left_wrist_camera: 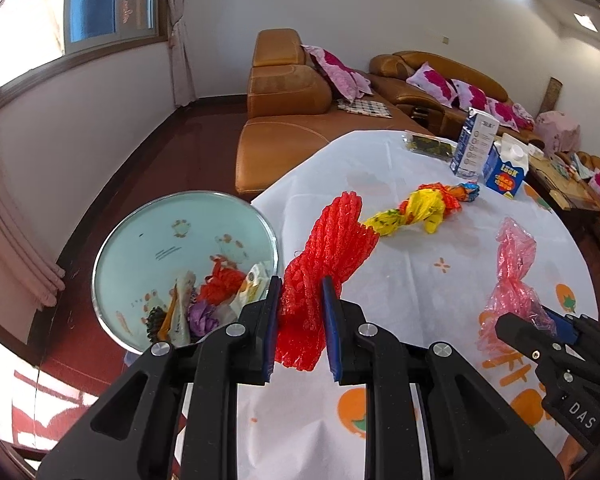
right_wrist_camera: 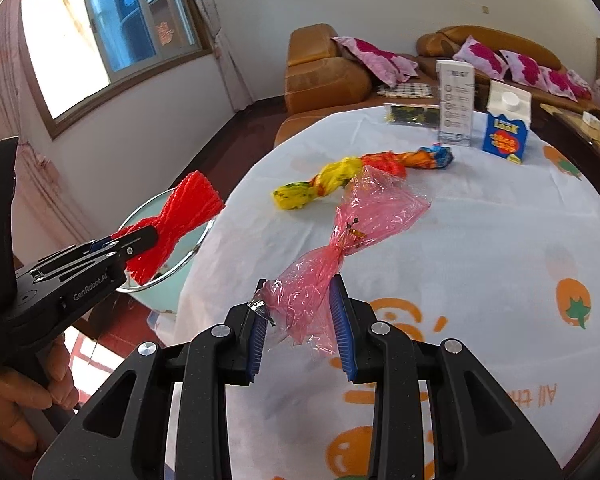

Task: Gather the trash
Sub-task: 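Carry the red mesh net and pink bag over the blue bin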

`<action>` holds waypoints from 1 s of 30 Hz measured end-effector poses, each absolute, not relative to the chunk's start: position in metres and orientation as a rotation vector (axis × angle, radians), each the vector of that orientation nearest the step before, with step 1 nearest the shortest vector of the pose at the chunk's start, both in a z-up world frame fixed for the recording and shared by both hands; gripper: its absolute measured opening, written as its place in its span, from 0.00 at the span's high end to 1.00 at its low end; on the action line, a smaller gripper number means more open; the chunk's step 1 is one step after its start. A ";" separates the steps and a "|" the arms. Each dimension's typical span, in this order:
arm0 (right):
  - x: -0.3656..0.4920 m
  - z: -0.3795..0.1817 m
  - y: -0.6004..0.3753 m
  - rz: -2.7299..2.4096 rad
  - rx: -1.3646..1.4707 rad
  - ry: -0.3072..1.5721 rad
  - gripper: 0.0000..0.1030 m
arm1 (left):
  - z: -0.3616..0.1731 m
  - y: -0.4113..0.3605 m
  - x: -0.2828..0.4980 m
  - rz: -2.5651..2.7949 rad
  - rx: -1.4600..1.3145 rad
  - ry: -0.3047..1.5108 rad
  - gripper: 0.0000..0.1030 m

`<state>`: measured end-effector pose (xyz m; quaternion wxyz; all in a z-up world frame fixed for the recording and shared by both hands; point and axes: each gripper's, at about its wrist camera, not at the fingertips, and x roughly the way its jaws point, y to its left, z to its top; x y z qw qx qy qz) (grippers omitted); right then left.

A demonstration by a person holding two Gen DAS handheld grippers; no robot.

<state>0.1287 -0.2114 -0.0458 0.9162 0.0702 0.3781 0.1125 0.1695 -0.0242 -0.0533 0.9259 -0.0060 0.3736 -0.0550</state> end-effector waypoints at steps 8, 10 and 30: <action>0.130 -0.044 -0.183 0.280 0.102 0.783 0.70 | -0.056 -0.001 0.166 -0.077 -0.042 0.768 0.81; 0.131 -0.043 -0.177 0.287 0.095 0.785 0.70 | -0.056 0.006 0.166 -0.066 -0.052 0.766 0.81; 0.153 -0.041 -0.110 0.413 0.026 0.793 0.70 | -0.062 0.069 0.176 0.054 -0.136 0.770 0.81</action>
